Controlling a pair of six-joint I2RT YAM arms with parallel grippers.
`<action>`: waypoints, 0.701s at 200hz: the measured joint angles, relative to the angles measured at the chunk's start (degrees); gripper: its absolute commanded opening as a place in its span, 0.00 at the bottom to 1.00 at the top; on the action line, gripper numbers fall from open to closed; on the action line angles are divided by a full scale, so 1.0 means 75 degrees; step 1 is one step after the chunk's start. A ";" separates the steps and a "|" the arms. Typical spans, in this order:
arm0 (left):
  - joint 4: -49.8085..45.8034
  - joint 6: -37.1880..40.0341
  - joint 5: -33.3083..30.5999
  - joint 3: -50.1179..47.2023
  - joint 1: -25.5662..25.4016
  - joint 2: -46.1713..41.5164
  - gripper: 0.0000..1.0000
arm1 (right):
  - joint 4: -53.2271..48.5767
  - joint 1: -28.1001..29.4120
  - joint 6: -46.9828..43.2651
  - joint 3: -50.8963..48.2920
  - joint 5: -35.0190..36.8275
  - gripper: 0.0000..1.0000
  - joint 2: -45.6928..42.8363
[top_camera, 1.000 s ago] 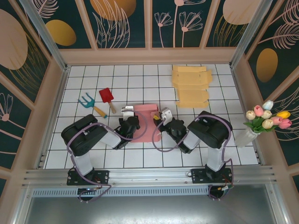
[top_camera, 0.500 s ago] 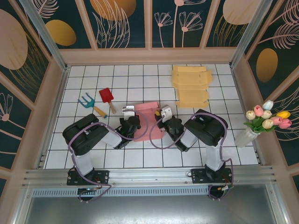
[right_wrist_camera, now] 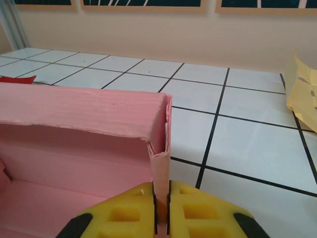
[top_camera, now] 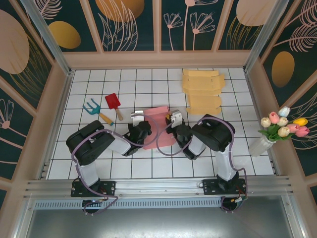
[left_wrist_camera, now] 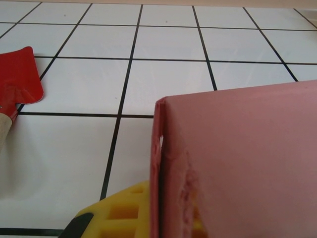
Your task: Fold the paper box
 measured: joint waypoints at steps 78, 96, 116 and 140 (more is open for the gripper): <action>-0.1306 -0.1029 0.0067 0.0493 -0.0029 -0.0175 0.00 | -0.0927 0.0265 0.1035 0.0484 0.1241 0.08 -0.0058; -0.1440 -0.1157 0.0067 0.0510 -0.0029 -0.0210 0.00 | -0.1017 0.0405 0.1011 0.0565 0.1492 0.09 -0.0055; -0.1571 -0.1288 0.0038 0.0574 -0.0029 -0.0210 0.00 | -0.1134 0.0571 0.0857 0.0723 0.1795 0.09 -0.0023; -0.1763 -0.1396 0.0017 0.0676 -0.0026 -0.0204 0.00 | -0.0994 0.0662 0.0758 0.0775 0.1982 0.10 0.0134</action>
